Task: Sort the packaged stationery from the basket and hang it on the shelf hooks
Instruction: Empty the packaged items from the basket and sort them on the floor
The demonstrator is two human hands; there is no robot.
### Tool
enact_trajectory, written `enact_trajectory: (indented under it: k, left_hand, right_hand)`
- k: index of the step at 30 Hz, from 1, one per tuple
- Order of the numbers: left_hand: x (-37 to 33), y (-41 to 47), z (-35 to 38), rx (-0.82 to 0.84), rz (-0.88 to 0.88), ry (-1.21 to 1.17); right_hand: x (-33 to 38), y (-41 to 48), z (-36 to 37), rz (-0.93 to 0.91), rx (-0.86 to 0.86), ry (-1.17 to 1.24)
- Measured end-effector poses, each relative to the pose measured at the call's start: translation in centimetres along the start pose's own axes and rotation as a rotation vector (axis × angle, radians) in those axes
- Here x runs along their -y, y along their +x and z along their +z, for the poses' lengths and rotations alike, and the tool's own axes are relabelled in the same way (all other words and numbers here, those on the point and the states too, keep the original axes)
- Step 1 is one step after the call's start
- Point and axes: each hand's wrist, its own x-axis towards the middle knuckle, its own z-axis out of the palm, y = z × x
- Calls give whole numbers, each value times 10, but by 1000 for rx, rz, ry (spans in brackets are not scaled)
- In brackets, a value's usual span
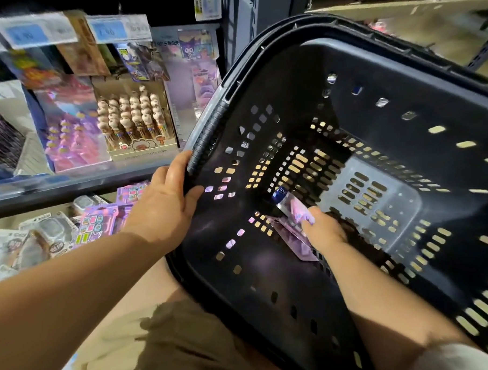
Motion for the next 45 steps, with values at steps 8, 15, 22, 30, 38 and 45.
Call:
enact_trajectory:
  k: [8, 15, 22, 30, 38, 45]
  left_hand:
    - [0, 1, -3, 0, 12, 28]
    - [3, 3, -2, -2, 36, 10]
    - [7, 5, 0, -6, 38, 6]
    - [9, 5, 1, -23, 58, 6]
    - [9, 6, 1, -25, 62, -5]
    - [10, 6, 4, -21, 65, -12]
  right_hand:
    - [10, 4, 17, 119, 282, 185]
    - [9, 6, 21, 187, 236, 103]
    - [6, 8, 15, 173, 206, 145]
    - [8, 0, 11, 138, 253, 189]
    - [25, -5, 0, -39, 347, 273]
    - [35, -26, -5, -161, 356, 385]
